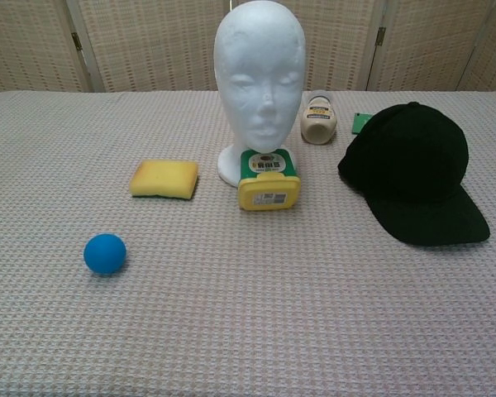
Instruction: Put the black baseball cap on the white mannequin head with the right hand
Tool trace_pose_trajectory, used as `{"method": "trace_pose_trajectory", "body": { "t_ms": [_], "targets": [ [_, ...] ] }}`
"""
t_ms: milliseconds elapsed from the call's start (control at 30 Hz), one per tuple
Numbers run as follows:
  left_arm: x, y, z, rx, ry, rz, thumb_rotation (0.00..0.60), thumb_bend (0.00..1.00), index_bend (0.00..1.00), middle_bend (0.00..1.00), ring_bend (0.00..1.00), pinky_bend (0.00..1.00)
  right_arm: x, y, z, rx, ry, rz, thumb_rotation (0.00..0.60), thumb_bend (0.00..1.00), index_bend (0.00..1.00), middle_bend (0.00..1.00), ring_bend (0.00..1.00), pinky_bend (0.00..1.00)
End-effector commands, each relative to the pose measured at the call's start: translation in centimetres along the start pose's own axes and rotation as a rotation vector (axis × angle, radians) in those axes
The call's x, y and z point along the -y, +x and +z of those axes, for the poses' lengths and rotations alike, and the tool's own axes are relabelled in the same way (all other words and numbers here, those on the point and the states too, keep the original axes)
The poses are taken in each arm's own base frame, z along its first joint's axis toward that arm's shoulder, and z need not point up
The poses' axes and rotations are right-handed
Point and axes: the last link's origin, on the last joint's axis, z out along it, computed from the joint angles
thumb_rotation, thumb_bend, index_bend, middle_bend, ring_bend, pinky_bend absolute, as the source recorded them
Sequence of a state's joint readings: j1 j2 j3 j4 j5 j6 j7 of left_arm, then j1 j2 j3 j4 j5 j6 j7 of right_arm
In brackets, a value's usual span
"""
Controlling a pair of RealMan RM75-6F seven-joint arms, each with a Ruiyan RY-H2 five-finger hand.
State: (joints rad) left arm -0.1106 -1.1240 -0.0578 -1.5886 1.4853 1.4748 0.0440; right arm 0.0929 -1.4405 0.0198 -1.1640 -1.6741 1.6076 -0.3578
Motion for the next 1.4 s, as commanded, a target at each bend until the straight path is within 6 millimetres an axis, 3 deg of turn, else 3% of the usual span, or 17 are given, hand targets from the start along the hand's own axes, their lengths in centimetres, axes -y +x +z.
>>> {"method": "trace_pose_trajectory", "body": {
  "t_ms": [33, 267, 667, 1100, 1400],
  "targets": [
    [-0.3, 0.6, -0.4, -0.022, -0.029, -0.024, 0.600, 0.25, 0.12, 0.00, 0.00, 0.20, 2.9, -1.9, -0.4, -0.064, 0.096, -0.047, 0.600, 0.23, 0.18, 0.24, 0.13, 0.17],
    [0.2, 1.6, -0.8, -0.045, -0.024, -0.066, 0.600, 0.25, 0.11, 0.00, 0.00, 0.20, 5.7, -4.8, 0.4, -0.021, 0.156, -0.056, 0.600, 0.23, 0.22, 0.26, 0.17, 0.23],
    [0.9, 2.6, -1.0, -0.047, -0.031, -0.117, 0.600, 0.25, 0.11, 0.00, 0.00, 0.20, 8.7, -6.2, 2.5, -0.065, 0.154, -0.037, 0.600, 0.23, 0.30, 0.33, 0.25, 0.34],
    [1.6, 3.4, -1.3, -0.043, -0.039, -0.158, 0.600, 0.25, 0.11, 0.00, 0.00, 0.20, 11.3, -7.2, 4.9, -0.052, 0.122, -0.037, 0.600, 0.24, 0.32, 0.34, 0.26, 0.36],
    [1.9, 3.4, -1.2, -0.039, -0.032, -0.159, 0.600, 0.25, 0.11, 0.00, 0.00, 0.20, 11.5, -7.4, 6.3, -0.059, 0.071, -0.028, 0.600, 0.26, 0.34, 0.36, 0.28, 0.38]
  ]
}}
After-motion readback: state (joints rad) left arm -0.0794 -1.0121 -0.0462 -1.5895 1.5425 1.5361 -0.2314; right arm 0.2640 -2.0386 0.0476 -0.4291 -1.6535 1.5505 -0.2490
